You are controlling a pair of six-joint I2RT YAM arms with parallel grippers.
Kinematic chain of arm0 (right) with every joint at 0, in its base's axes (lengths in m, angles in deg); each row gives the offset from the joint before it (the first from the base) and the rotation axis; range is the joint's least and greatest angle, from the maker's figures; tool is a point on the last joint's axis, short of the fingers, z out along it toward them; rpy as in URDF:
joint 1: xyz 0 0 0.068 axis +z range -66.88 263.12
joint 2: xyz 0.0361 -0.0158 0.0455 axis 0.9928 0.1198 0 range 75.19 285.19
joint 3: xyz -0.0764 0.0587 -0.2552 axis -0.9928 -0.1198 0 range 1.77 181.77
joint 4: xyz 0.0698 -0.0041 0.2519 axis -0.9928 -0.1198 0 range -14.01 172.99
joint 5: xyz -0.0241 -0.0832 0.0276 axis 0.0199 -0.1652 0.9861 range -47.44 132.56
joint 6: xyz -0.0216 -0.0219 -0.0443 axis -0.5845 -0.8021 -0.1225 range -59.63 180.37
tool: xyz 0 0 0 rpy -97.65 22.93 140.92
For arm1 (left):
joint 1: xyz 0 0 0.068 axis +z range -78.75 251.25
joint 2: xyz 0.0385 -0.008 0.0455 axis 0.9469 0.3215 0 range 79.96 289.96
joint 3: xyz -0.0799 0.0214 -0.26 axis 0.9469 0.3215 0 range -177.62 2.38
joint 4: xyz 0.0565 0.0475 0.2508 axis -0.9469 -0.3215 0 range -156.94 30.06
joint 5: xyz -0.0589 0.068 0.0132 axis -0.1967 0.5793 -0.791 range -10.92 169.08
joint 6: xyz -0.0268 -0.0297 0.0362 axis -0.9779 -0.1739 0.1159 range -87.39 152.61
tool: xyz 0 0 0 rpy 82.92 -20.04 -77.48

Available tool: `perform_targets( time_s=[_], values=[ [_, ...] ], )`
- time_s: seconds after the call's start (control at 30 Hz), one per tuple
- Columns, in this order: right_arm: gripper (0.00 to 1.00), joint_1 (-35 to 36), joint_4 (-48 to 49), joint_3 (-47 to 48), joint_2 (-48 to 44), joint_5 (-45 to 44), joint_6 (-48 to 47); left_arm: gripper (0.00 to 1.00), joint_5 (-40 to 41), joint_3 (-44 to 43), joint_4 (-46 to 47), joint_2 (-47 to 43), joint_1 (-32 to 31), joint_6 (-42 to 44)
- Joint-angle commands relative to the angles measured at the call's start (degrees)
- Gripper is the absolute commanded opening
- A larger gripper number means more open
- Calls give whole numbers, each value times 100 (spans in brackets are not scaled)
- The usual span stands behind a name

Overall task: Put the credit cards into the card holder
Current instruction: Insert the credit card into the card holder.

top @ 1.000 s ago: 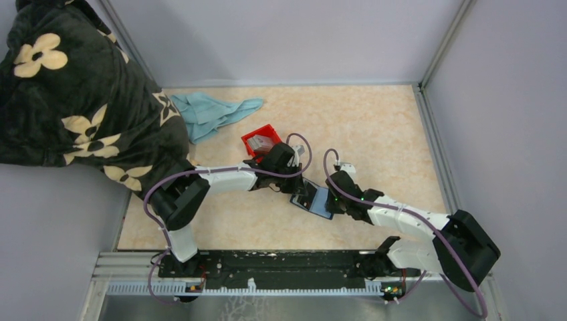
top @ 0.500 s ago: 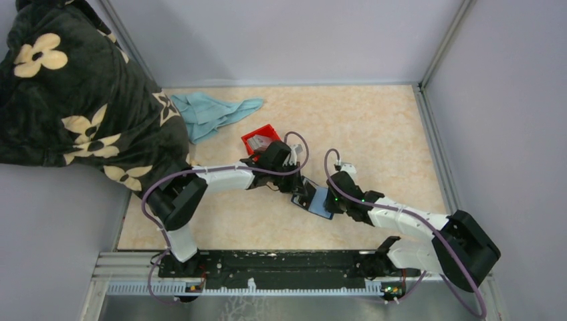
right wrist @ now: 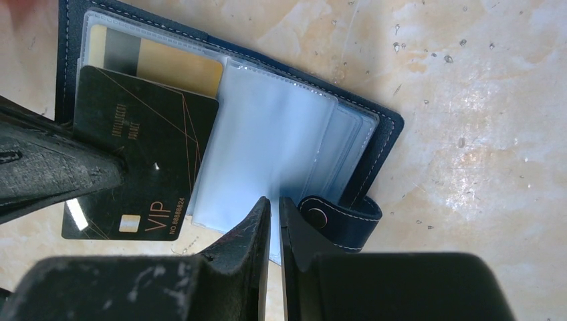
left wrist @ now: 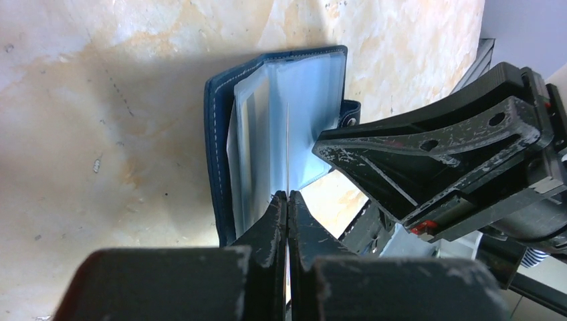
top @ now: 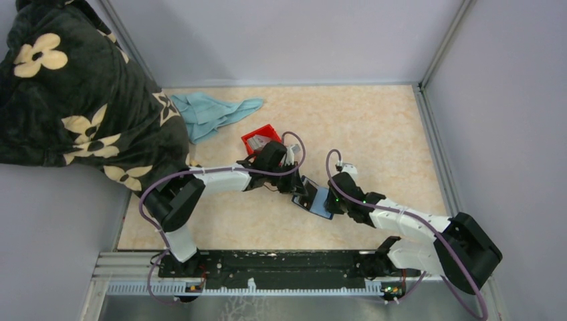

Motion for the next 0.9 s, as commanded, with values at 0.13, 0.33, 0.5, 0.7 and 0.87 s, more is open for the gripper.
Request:
perform_targets(
  time_s=[0.13, 0.33, 0.5, 0.7, 0.87],
  values=[
    [11, -51, -335, -160, -96, -65, 13, 0, -76, 143, 304, -23, 24, -105],
    [11, -49, -344, -167, -116, -51, 19, 0, -48, 126, 315, 38, 23, -107],
    [11, -54, -386, -186, -170, -73, 22, 0, 59, 134, 270, 45, 23, -96],
    [11, -57, -378, -218, -181, -73, 31, 0, 224, 152, 194, 3, 24, -80],
    [11, -54, -363, -224, -182, -53, 31, 0, 172, 131, 223, 45, 25, -90]
  ],
)
